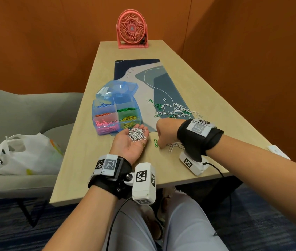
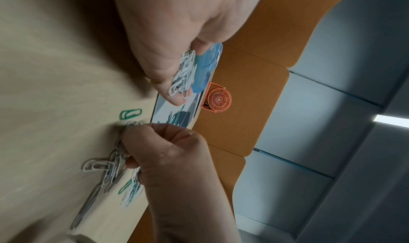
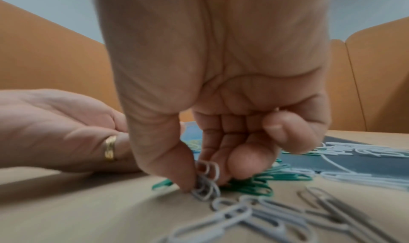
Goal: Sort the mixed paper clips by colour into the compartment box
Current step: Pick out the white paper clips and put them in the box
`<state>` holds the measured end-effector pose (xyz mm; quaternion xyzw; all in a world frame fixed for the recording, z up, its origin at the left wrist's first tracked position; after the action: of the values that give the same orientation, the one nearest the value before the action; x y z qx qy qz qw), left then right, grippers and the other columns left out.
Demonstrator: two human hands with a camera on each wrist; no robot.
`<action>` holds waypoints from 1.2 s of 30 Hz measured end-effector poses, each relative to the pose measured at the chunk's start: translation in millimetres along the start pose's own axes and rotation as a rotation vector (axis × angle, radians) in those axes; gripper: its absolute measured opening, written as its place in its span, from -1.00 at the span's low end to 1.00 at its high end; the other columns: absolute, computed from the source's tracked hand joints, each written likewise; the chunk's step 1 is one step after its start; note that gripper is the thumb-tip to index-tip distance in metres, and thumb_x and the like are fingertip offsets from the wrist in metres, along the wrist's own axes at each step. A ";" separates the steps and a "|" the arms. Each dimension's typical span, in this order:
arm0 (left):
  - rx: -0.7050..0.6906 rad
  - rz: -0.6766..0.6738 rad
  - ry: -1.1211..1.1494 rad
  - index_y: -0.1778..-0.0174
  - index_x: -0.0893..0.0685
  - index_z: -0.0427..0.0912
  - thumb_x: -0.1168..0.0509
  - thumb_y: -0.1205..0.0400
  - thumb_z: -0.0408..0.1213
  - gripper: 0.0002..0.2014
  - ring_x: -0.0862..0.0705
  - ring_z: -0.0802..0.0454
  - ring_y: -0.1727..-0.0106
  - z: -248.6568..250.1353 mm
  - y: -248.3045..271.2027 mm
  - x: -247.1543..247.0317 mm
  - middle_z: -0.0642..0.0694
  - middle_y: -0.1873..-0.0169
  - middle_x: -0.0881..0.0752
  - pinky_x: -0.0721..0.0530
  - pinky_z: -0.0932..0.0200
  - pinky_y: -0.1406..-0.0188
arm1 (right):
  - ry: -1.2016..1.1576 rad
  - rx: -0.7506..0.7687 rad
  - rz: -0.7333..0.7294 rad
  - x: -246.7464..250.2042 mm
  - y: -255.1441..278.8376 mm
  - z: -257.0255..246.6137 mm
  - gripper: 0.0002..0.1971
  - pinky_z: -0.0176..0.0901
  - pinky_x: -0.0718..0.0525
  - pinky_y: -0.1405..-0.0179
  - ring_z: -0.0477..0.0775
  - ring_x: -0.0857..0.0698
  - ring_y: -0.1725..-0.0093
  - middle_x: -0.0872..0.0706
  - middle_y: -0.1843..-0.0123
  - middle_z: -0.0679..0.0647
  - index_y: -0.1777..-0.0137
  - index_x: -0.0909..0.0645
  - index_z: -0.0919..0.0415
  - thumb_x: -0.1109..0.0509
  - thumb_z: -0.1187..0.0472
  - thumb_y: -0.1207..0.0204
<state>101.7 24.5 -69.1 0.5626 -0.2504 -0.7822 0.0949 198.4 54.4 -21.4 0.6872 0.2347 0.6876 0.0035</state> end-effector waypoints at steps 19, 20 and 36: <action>0.044 -0.020 -0.028 0.04 -0.55 -0.43 0.05 -0.73 -0.33 -0.69 -0.62 -0.21 0.06 -19.5 4.0 -8.1 -0.37 0.12 -0.65 -0.47 -0.01 -0.36 | -0.275 0.172 0.109 48.7 3.7 -16.7 -0.90 -0.30 -0.62 0.32 -0.05 -0.67 0.30 -0.74 0.26 0.02 0.05 -0.75 0.19 -0.46 0.28 -0.46; 0.052 -0.024 -0.028 0.04 -0.56 -0.46 0.04 -0.73 -0.34 -0.69 -0.63 -0.22 0.07 -22.0 4.8 -8.8 -0.38 0.13 -0.66 -0.48 -0.02 -0.36 | -0.292 0.176 0.109 49.4 4.3 -15.1 -0.90 -0.31 -0.64 0.30 -0.03 -0.69 0.27 -0.76 0.23 0.03 0.02 -0.74 0.19 -0.46 0.26 -0.49; 0.029 0.004 -0.170 0.08 -0.54 -0.33 0.05 -0.77 -0.23 -0.67 -0.59 -0.13 0.12 -33.5 -11.0 -8.6 -0.27 0.14 -0.60 -0.50 0.01 -0.20 | -0.123 -0.092 -0.078 -1.3 24.0 58.0 -0.53 -0.20 -0.65 0.37 0.08 -0.75 0.38 -0.80 0.24 0.11 0.10 -0.68 0.25 -0.62 -0.14 -0.24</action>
<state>137.2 28.1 -75.5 0.4950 -0.2700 -0.8232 0.0665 261.0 51.1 -17.9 0.7176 0.2288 0.6534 0.0762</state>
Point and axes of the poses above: each hand's wrist, its own y-axis away from the middle knuckle, its own x-axis out of the back of the hand, z = x × y, the point moved 7 cm from there along -y, towards the middle knuckle
